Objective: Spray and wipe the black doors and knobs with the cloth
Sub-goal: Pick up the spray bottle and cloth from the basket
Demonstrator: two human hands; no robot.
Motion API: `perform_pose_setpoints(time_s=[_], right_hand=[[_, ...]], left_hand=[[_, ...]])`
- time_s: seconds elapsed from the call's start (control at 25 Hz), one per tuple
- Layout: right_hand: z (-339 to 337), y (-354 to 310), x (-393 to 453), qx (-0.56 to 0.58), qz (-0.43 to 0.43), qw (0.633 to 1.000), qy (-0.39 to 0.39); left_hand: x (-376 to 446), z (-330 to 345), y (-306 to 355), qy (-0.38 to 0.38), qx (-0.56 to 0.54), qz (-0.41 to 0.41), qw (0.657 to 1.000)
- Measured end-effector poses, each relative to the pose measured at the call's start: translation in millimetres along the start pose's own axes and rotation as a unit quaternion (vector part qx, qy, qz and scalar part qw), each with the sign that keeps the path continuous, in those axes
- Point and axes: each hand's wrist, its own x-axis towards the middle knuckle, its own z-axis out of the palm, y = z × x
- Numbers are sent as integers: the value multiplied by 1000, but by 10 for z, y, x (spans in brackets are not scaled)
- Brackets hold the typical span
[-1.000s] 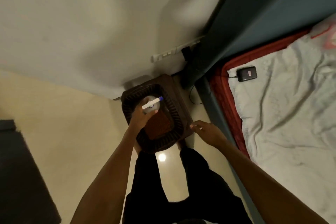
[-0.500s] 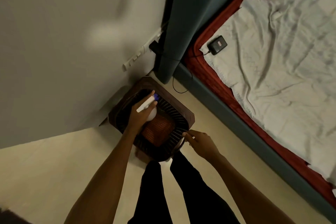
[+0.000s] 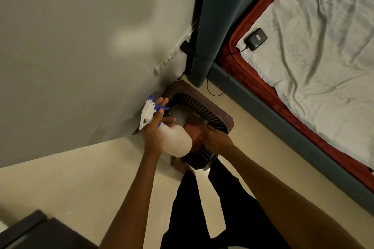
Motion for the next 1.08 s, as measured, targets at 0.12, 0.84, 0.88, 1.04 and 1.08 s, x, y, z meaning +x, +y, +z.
perform_pose_setpoints(time_s=[0.12, 0.84, 0.88, 1.04, 1.08], right_hand=[[249, -68, 344, -128, -43, 990, -46], [206, -153, 375, -263, -164, 946, 94], [114, -172, 273, -225, -173, 953, 104], [-363, -565, -230, -15, -205, 971, 125], [-488, -705, -342, 30, -200, 973, 113]], left_hand=[[-119, -234, -56, 23, 24, -15, 999], [-431, -450, -478, 69, 122, -148, 979], [-460, -428, -444, 65, 145, -147, 976], [-664, -350, -143, 51, 188, -157, 968], [-719, -353, -72, 49, 185, -142, 971]])
